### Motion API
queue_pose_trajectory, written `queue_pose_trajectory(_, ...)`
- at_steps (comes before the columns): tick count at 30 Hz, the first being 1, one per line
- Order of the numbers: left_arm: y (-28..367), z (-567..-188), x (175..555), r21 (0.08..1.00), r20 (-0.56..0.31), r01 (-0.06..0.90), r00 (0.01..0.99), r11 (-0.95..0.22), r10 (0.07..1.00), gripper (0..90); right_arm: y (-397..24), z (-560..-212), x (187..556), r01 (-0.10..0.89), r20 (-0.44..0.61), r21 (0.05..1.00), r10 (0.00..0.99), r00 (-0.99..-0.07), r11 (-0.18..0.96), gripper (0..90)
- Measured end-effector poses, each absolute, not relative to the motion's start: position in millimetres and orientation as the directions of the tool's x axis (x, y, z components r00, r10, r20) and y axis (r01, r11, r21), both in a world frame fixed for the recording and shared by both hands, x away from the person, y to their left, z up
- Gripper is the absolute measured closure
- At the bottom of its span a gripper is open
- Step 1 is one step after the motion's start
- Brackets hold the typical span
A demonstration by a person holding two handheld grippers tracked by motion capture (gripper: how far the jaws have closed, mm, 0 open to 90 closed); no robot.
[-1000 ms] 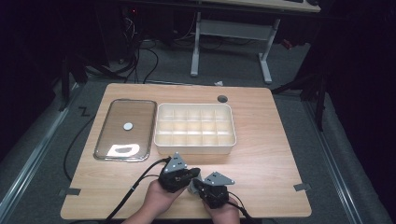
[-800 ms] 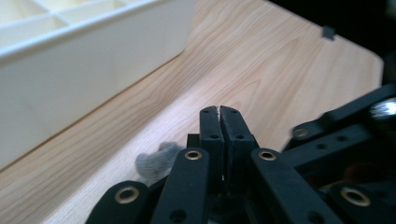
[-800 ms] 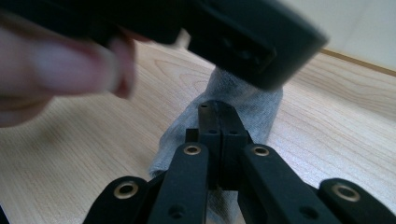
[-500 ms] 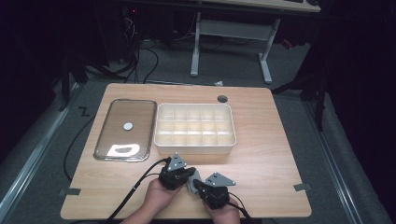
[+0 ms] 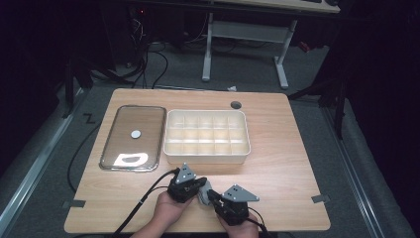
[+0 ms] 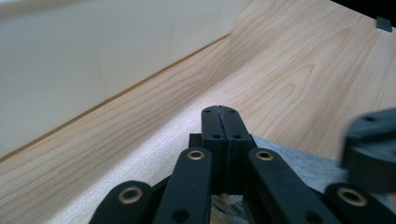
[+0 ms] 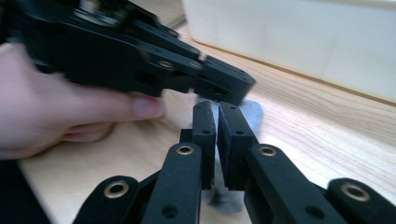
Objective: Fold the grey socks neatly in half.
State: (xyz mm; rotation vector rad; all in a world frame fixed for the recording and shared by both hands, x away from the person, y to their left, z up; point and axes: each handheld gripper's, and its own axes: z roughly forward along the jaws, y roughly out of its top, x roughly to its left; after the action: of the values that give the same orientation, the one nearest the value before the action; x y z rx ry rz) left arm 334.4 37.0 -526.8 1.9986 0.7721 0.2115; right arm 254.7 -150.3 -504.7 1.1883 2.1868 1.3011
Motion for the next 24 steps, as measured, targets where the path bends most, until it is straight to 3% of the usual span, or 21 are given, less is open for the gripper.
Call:
queue_pose_trajectory(6,38,-525,335,0.832,-0.176,0.441,0.786,-0.337,0.593,89.5,-140,-517,252,0.54,0.114,0.785,0.786,-0.608,0.303,81.8)
queue_pose_trajectory(13,38,-503,320,0.855,-0.151,0.39,0.817,-0.341,0.556,85.7,-139,-523,255,0.555,0.131,0.778,0.789,-0.601,0.293,83.3)
queue_pose_trajectory(17,42,-514,318,0.843,-0.11,0.387,0.805,-0.374,0.583,86.6,-139,-524,255,0.554,0.127,0.777,0.786,-0.604,0.3,85.6)
queue_pose_trajectory(24,48,-529,323,0.84,-0.128,0.396,0.809,-0.37,0.574,90.0,-139,-525,256,0.553,0.124,0.772,0.78,-0.613,0.312,90.0)
